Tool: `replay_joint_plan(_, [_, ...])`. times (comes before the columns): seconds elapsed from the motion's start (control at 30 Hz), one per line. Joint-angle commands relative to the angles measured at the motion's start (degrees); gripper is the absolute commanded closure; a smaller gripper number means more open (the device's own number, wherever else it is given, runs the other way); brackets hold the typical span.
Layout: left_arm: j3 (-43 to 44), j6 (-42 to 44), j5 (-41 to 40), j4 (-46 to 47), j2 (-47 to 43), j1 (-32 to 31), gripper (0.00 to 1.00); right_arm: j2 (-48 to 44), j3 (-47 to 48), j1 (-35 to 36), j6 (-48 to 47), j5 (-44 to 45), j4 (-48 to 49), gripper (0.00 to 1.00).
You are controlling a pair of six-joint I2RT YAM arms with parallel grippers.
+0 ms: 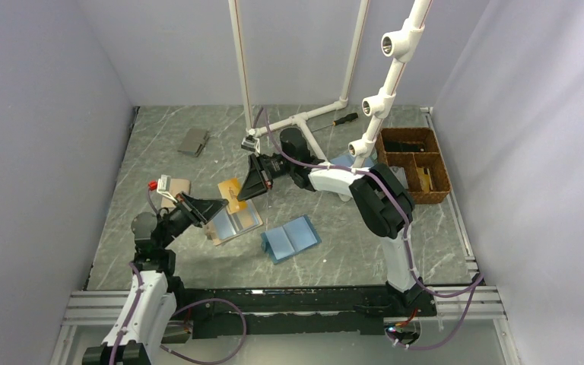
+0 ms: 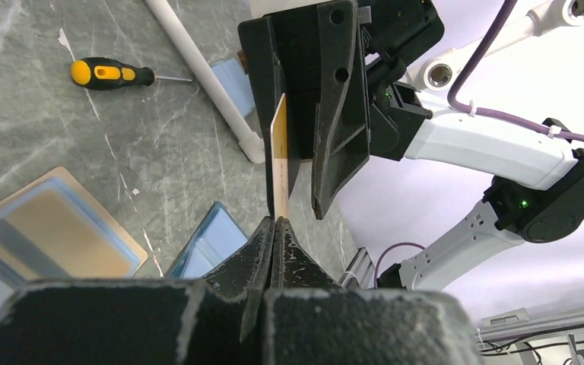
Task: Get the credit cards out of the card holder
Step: Place the credit card in the storage box.
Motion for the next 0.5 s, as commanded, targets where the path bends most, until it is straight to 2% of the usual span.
replay_joint_plan(0.0, [-0.9,-0.8,1.4,4.1,0.6,-0.1,1.0,-1.0,-0.2,0.2,3.3,-0.7,6.9,0.74])
replay_joint_plan(0.13, [-0.5,-0.4,1.3,2.2,0.3,-0.1,1.0,-1.1,0.6,0.3,0.6,-0.7,3.4,0.98])
replay_joint_plan(0.17, [0.0,0.1,1.1,0.4,0.2,-0.1,0.99,-1.3,1.2,0.5,-1.8,-0.8,0.4,1.0])
replay_joint_plan(0.23, [1.2,1.5,0.7,-4.1,-0.3,-0.1,0.83,-1.2,4.9,0.7,-13.2,-0.7,-14.2,1.0])
replay_joint_plan(0.33, [3.5,4.3,-1.5,-13.9,-2.7,-0.1,0.57,-0.3,16.4,1.8,-43.5,6.5,-49.6,1.0])
replay_joint_plan(0.4, [4.6,6.0,-3.2,-19.7,-5.1,0.0,0.44,-0.2,20.8,3.0,-54.4,13.6,-60.2,1.0])
replay_joint_plan(0.47, [5.6,7.7,-4.9,-25.2,-8.1,0.0,0.34,-0.6,22.5,3.6,-58.9,17.4,-64.2,1.0])
